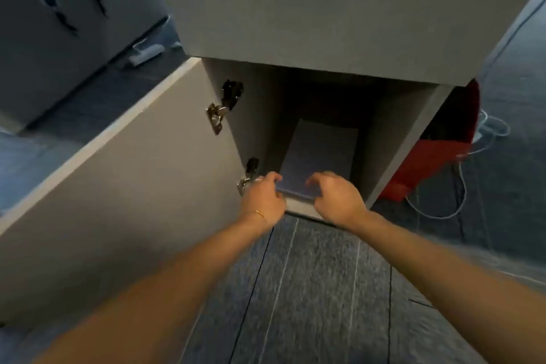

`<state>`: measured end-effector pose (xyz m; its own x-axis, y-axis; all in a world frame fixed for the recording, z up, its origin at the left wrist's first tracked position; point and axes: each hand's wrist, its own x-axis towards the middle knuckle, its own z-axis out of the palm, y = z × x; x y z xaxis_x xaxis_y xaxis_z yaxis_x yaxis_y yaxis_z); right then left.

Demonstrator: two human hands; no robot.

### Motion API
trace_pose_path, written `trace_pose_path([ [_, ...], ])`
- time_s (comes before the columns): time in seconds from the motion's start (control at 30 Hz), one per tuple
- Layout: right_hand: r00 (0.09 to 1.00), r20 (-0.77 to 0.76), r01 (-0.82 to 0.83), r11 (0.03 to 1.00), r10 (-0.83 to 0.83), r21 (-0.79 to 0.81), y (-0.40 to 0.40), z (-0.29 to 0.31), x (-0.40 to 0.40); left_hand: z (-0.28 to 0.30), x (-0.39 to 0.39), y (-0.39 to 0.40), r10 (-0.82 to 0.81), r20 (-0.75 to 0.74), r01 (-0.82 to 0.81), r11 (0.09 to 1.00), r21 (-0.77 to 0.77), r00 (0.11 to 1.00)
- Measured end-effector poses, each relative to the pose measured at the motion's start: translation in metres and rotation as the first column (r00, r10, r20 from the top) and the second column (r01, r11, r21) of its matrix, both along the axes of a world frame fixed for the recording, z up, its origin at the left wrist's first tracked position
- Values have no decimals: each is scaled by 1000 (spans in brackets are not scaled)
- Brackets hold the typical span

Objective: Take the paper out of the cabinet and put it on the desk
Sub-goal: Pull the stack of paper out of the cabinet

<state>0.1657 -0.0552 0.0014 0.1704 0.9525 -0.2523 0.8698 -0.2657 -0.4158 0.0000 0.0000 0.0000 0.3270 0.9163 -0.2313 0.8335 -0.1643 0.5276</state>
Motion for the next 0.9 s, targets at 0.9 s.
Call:
trace_pose_path([
  [0.9, 983, 74, -129, 924, 166, -361, -18, -133, -4, -136, -31, 11, 266, 71, -190, 827, -530, 961],
])
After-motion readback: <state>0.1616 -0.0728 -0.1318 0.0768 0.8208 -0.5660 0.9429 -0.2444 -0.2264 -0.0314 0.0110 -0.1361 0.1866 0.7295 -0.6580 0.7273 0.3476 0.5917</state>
